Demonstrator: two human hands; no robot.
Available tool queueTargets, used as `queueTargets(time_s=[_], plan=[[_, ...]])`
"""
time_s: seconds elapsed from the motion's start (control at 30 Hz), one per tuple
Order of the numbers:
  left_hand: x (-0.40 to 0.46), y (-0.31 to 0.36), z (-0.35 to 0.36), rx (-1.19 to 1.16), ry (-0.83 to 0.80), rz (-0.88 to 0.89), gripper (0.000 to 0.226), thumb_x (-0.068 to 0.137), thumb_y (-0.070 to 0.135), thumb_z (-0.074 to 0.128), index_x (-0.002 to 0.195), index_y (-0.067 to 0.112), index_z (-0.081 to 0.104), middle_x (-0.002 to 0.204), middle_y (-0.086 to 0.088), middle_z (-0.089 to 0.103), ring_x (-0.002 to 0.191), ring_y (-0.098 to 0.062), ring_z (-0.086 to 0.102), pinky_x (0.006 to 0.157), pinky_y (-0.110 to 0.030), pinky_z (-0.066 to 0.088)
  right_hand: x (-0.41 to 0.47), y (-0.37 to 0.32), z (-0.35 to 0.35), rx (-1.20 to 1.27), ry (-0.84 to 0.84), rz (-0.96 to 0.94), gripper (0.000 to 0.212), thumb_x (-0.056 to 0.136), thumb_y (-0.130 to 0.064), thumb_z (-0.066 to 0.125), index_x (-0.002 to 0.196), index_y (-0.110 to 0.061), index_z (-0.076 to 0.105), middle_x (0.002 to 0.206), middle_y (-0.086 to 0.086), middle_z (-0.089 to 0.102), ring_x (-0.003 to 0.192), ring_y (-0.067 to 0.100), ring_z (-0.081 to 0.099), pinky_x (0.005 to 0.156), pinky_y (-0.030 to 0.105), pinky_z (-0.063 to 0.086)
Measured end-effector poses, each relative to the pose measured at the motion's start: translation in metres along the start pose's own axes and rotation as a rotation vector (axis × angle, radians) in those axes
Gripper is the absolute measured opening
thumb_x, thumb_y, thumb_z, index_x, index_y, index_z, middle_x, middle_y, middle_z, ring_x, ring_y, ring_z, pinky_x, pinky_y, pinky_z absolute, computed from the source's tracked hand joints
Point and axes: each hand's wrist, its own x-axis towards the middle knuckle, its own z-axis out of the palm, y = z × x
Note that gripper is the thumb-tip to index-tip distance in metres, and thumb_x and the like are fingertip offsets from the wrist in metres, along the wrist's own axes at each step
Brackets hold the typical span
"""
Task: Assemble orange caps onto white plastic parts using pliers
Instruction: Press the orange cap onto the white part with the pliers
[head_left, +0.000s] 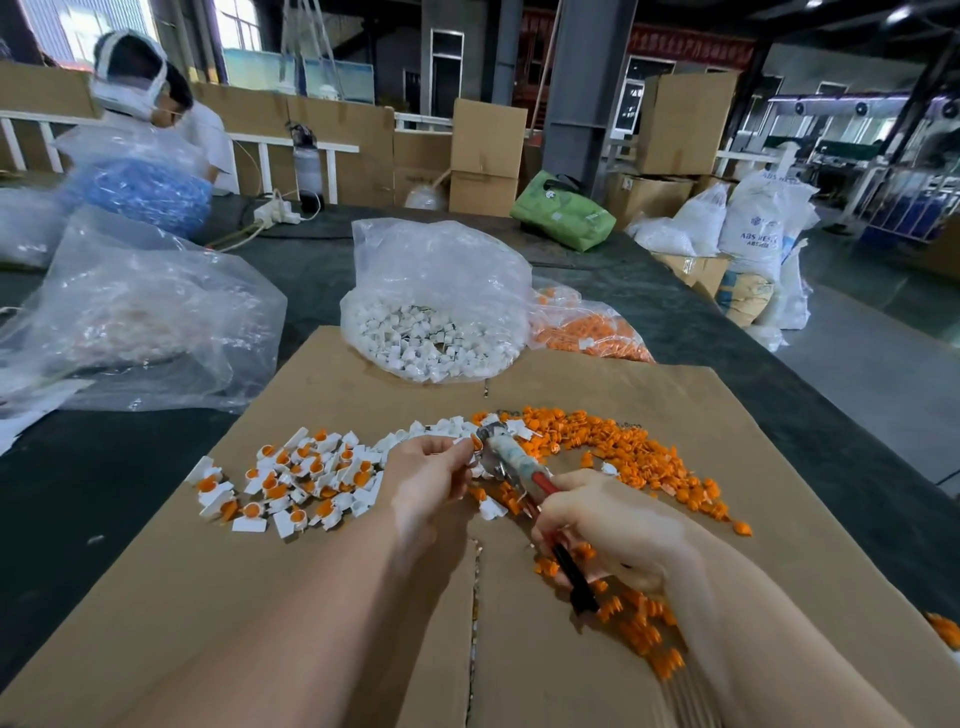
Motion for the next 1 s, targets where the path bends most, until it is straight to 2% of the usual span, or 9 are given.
queueTargets(time_s=[0.07,0.2,0.27,0.33,0.47,0.53,0.67,0.83,1.0], plan=[[0.0014,0.0007,-0.0006,-0.004,-0.005,-0.003,0.013,0.089,0.01,0.063,0.078,0.005,0.059,0.056,-0.002,0.055,0.046,-0.01,0.05,0.048,-0.019,0.044,-0.0003,-0.003,0.0021,-0.031,-0.007,0.007,0.033,0.081,-0.002,0.048,0.113,-0.007,0.049,0.076,0.012,0.046,0.065,0.023,0.047,0.055,0.031,0.044],[0.0027,0.0016,-0.0009,-0.013,-0.002,-0.006,0.011,0.088,0.006,0.063,0.079,0.003,0.058,0.06,-0.004,0.055,0.047,-0.009,0.05,0.051,-0.019,0.044,-0.0006,-0.0071,0.0028,-0.113,-0.004,-0.029,0.032,0.085,-0.004,0.045,0.115,-0.014,0.046,0.087,0.01,0.048,0.077,0.019,0.05,0.061,0.03,0.042],[0.0027,0.0012,-0.0013,-0.023,-0.004,-0.01,0.013,0.088,0.006,0.063,0.077,0.004,0.057,0.061,-0.004,0.054,0.05,-0.01,0.05,0.052,-0.019,0.044,-0.0014,-0.0083,0.0034,-0.092,-0.001,-0.043,0.028,0.087,-0.003,0.043,0.113,-0.011,0.042,0.086,0.008,0.05,0.075,0.016,0.052,0.056,0.025,0.043],[0.0031,0.0008,-0.0014,-0.029,-0.006,-0.012,0.015,0.089,0.006,0.062,0.075,0.005,0.056,0.061,-0.004,0.053,0.052,-0.011,0.05,0.053,-0.019,0.044,-0.0021,-0.0084,0.0035,-0.063,-0.004,-0.032,0.025,0.087,-0.002,0.044,0.111,-0.009,0.041,0.083,0.008,0.051,0.073,0.014,0.053,0.056,0.028,0.046],[0.0033,0.0009,-0.0017,-0.06,-0.017,-0.039,0.014,0.089,0.006,0.062,0.076,0.005,0.058,0.067,-0.006,0.056,0.055,-0.011,0.052,0.057,-0.019,0.047,-0.0044,-0.0093,0.0022,-0.081,-0.034,-0.007,0.018,0.085,-0.005,0.048,0.098,-0.016,0.054,0.082,0.01,0.053,0.069,0.015,0.055,0.06,0.035,0.048],[0.0029,0.0013,-0.002,-0.069,-0.023,-0.048,0.014,0.089,0.005,0.062,0.076,0.004,0.058,0.069,-0.007,0.057,0.054,-0.01,0.052,0.055,-0.018,0.047,-0.0055,-0.0103,0.0022,-0.101,-0.035,-0.006,0.013,0.085,-0.006,0.05,0.092,-0.017,0.054,0.081,0.011,0.053,0.067,0.017,0.055,0.06,0.035,0.049],[0.002,0.0024,-0.0013,-0.093,-0.019,-0.066,0.015,0.089,0.004,0.061,0.075,0.005,0.057,0.067,-0.006,0.055,0.053,-0.01,0.051,0.052,-0.016,0.048,-0.0038,-0.0089,0.0048,-0.238,0.054,-0.068,0.012,0.087,-0.01,0.049,0.097,-0.01,0.056,0.077,0.009,0.057,0.066,0.018,0.055,0.06,0.031,0.049],[-0.0004,0.0031,-0.0001,-0.099,-0.012,-0.075,0.014,0.089,0.003,0.061,0.075,0.004,0.058,0.066,-0.006,0.055,0.054,-0.011,0.052,0.049,-0.015,0.048,-0.007,-0.0083,0.0068,-0.391,0.143,-0.163,0.009,0.093,-0.016,0.046,0.084,-0.014,0.048,0.07,0.006,0.053,0.04,0.009,0.043,0.04,0.02,0.037],[-0.0023,0.0001,0.002,-0.102,-0.01,-0.072,0.014,0.089,0.003,0.061,0.075,0.004,0.058,0.065,-0.006,0.053,0.055,-0.011,0.051,0.048,-0.016,0.047,-0.0046,-0.0035,0.0076,-0.414,0.17,-0.166,0.005,0.093,-0.017,0.045,0.09,-0.014,0.047,0.072,0.009,0.052,0.044,0.014,0.042,0.04,0.023,0.035]])
